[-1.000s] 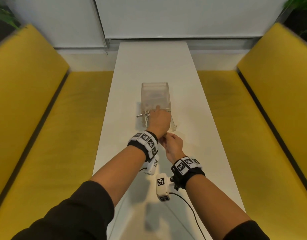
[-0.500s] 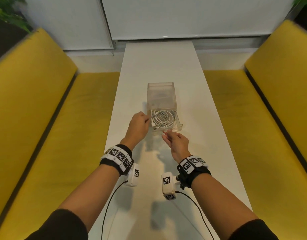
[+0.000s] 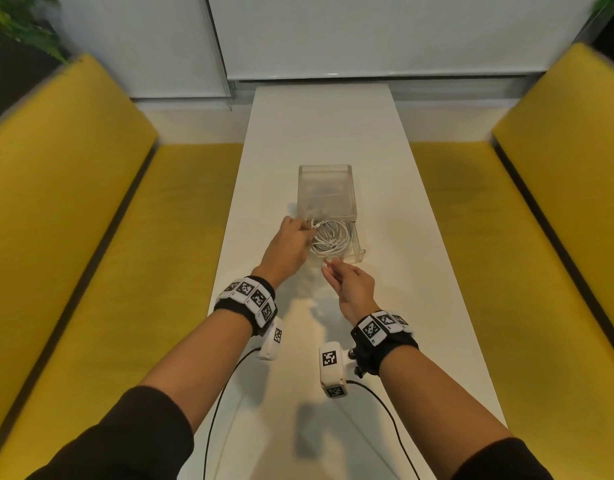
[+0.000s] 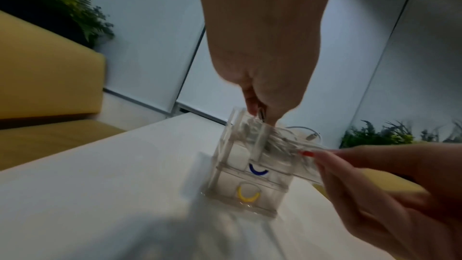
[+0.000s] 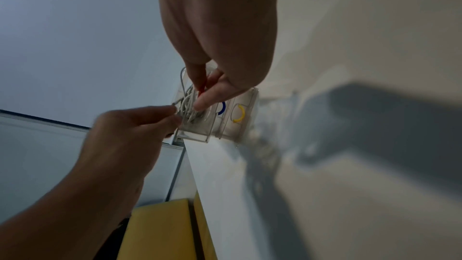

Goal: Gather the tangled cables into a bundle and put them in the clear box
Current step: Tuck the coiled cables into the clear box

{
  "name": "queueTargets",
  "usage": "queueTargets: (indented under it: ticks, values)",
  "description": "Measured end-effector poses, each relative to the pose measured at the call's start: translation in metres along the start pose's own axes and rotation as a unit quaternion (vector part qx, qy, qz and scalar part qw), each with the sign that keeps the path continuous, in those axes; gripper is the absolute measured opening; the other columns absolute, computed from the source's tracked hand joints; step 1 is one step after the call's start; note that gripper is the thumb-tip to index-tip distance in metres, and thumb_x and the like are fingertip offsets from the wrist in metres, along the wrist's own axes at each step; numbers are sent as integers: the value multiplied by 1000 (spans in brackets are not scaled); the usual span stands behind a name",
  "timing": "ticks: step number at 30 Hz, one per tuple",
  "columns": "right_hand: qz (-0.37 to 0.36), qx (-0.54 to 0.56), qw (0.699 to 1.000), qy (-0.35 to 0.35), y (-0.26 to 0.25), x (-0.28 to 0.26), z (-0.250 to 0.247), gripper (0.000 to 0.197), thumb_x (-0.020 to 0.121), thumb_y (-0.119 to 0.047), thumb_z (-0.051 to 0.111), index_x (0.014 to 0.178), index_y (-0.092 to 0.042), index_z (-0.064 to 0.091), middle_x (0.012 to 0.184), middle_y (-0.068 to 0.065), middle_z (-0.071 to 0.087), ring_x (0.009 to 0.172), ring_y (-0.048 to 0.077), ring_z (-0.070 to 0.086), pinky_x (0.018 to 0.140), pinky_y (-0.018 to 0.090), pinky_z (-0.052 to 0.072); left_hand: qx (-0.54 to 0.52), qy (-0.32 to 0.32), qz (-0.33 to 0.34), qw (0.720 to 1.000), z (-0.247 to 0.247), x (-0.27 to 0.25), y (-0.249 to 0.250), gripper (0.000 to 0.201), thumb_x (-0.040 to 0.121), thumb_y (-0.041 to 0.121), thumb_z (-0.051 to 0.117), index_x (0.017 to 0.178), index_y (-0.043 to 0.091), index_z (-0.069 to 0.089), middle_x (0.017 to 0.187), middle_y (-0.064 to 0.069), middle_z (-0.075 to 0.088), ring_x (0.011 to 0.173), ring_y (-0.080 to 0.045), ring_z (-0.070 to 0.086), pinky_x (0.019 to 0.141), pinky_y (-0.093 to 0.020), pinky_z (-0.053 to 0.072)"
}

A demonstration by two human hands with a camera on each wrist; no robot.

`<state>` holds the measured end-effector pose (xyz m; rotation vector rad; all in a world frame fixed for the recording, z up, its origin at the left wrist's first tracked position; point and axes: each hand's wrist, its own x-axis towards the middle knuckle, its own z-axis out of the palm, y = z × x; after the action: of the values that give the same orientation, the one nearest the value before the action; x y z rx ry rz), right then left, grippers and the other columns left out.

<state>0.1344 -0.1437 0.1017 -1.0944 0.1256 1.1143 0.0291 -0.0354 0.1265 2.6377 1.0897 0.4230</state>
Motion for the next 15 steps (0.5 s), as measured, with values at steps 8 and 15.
queueTargets:
  ticks: [8,15]
  values:
    - [7,22,1000,12,6,-1,1,3,90,5,64,91,8,63,87,19,69,83,24,69,70,26,62,-71,20,-43,996,8,-6,32,41,97,15,61,135,3,55,115,-18,64,110,-35,53,91,-42,48]
    - [-2,-62,997,35,9,0,2,16,94,5,55,84,0,66,82,13,68,68,17,63,57,23,56,-53,-122,-89,987,13,-2,51,63,102,59,24,158,42,1,151,-31,32,145,-43,21,112,-52,33]
